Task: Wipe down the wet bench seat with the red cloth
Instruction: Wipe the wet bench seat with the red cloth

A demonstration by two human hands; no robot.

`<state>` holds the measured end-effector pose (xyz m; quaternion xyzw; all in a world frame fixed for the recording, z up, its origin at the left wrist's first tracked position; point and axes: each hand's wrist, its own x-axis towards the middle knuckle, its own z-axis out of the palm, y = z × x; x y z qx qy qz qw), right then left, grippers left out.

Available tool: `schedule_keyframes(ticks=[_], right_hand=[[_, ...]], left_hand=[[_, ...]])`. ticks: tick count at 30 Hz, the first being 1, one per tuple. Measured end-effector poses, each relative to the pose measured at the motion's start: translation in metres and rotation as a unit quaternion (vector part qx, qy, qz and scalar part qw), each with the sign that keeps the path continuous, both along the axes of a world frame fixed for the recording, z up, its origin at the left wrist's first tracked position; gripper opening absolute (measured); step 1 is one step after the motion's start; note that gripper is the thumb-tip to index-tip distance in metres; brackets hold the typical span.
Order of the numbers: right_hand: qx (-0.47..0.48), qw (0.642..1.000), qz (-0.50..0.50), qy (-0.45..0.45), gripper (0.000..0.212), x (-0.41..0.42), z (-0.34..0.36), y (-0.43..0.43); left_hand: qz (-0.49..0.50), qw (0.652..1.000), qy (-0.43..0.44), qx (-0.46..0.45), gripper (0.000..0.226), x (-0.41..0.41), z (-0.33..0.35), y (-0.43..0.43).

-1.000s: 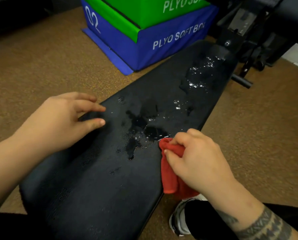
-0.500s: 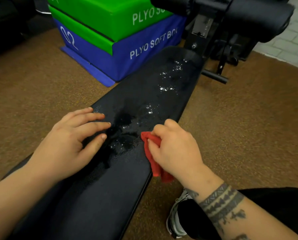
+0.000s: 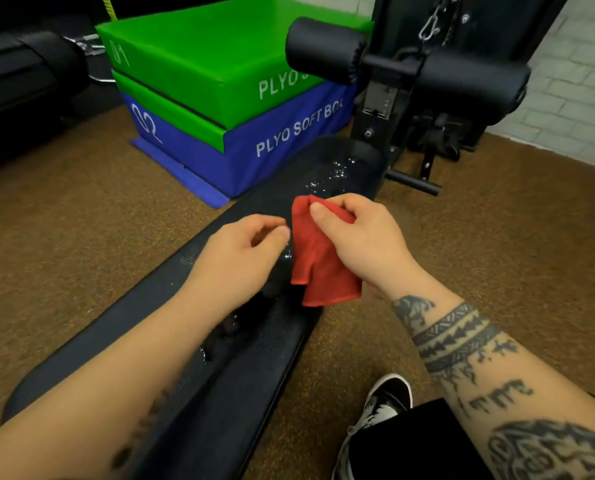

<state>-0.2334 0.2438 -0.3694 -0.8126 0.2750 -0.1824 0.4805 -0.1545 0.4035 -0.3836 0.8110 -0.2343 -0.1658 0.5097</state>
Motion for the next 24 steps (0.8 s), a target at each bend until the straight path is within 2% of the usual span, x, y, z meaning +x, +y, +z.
schedule_keyframes(ticks=[2,3,5,7,10,13,14,16,17,19,21,22,24], right_hand=[[0.12,0.992,0.027,-0.008,0.033,0.003,0.003,0.004],[0.154,0.987,0.046,-0.008,0.029,0.002,0.004,0.003],[0.153,0.985,0.085,-0.004,0.014,-0.004,0.013,-0.004],[0.164,0.981,0.102,0.002,0.014,-0.012,0.026,-0.02],[0.168,0.984,0.058,0.01,0.018,-0.028,0.043,-0.053],[0.155,0.987,0.007,0.053,0.018,-0.039,0.048,-0.076],[0.143,0.987,0.007,0.077,0.018,-0.044,0.049,-0.082],[0.081,0.989,0.018,0.124,0.019,-0.05,0.05,-0.09],[0.049,0.991,0.029,0.125,0.023,-0.052,0.051,-0.093],[0.01,0.991,0.088,0.1,0.042,-0.057,0.055,-0.099],[0.023,0.979,0.184,0.088,0.054,-0.06,0.056,-0.104],[0.04,0.972,0.216,0.084,0.05,-0.061,0.055,-0.108],[0.039,0.973,0.215,0.079,0.03,-0.064,0.053,-0.116]], left_hand=[[0.008,0.993,0.102,-0.052,0.025,-0.003,0.006,-0.021],[0.012,0.988,0.139,-0.072,0.018,-0.004,0.008,-0.028],[0.016,0.975,0.192,-0.11,0.006,-0.006,0.011,-0.036],[0.01,0.964,0.225,-0.142,0.002,-0.005,0.01,-0.041],[0.007,0.97,0.207,-0.123,0.008,-0.006,0.007,-0.049],[-0.045,0.958,0.25,-0.132,0.012,-0.013,0.009,-0.064],[-0.067,0.951,0.262,-0.148,0.009,-0.016,0.012,-0.071],[-0.092,0.943,0.27,-0.169,0.022,-0.024,0.017,-0.087],[-0.102,0.941,0.272,-0.176,0.025,-0.028,0.021,-0.095],[-0.133,0.937,0.27,-0.179,0.011,-0.038,0.029,-0.111],[-0.163,0.934,0.266,-0.175,0.011,-0.042,0.037,-0.123],[-0.176,0.937,0.249,-0.168,0.012,-0.042,0.04,-0.128],[-0.196,0.946,0.208,-0.151,0.009,-0.04,0.041,-0.136]])
